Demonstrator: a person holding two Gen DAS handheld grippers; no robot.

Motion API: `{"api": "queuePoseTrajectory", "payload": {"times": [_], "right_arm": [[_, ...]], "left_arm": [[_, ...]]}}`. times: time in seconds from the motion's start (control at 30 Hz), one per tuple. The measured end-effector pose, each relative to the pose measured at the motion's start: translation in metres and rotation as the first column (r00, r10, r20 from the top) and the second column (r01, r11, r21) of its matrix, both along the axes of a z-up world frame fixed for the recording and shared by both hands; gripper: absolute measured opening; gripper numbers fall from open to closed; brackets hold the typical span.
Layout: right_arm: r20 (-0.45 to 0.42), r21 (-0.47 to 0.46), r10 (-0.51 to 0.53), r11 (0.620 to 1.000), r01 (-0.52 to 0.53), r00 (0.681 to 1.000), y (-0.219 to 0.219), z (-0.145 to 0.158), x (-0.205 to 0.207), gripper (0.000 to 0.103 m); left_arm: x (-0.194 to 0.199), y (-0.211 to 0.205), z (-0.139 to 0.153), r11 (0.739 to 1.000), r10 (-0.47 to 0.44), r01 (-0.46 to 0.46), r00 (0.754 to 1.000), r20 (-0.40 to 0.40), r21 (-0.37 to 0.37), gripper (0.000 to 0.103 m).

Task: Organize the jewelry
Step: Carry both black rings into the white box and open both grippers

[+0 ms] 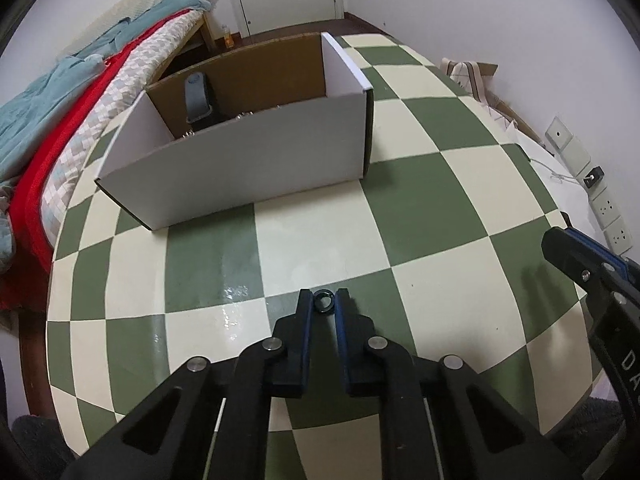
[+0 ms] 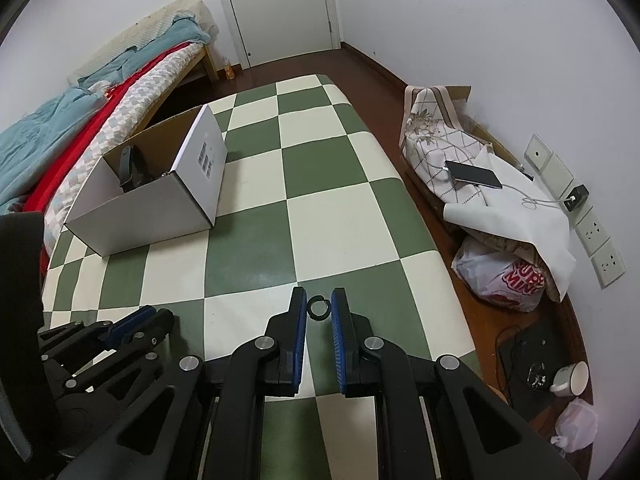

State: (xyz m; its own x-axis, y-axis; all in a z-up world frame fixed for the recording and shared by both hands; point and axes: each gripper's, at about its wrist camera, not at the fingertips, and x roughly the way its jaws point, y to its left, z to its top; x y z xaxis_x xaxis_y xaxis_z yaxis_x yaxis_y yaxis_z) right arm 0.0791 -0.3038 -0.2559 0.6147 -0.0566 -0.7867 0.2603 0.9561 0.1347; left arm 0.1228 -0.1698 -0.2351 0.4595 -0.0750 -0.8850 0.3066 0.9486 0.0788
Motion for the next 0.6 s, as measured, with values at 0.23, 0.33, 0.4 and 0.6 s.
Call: {"api": "queuePoseTrajectory", "payload": {"times": [0.23, 0.33, 0.4, 0.6], "right_arm": [[0.025, 0.002, 0.001, 1.000, -0.001, 1.000, 0.000, 0.013, -0.003, 0.013], [0.050, 0.014, 0.007, 1.000, -0.008, 0.999, 0.002, 0.025, -0.004, 0.013], [0.069, 0.025, 0.015, 1.000, -0.017, 0.997, 0.005, 0.036, -0.004, 0.013], [0.137, 0.063, 0.072, 0.995, -0.082, 0.988, 0.023, 0.073, 0.019, 0.013]], "left_arm": [[-0.002, 0.017, 0.026, 0.999, 0.017, -0.016, 0.999, 0.046, -0.030, 0.008], [0.002, 0.038, 0.052, 0.997, 0.049, -0.044, 0.996, 0.073, -0.064, 0.008], [0.008, 0.054, 0.069, 0.994, 0.076, -0.068, 0.993, 0.091, -0.086, 0.008], [0.051, 0.094, 0.100, 0.984, 0.145, -0.134, 0.986, 0.081, -0.120, 0.008]]}}
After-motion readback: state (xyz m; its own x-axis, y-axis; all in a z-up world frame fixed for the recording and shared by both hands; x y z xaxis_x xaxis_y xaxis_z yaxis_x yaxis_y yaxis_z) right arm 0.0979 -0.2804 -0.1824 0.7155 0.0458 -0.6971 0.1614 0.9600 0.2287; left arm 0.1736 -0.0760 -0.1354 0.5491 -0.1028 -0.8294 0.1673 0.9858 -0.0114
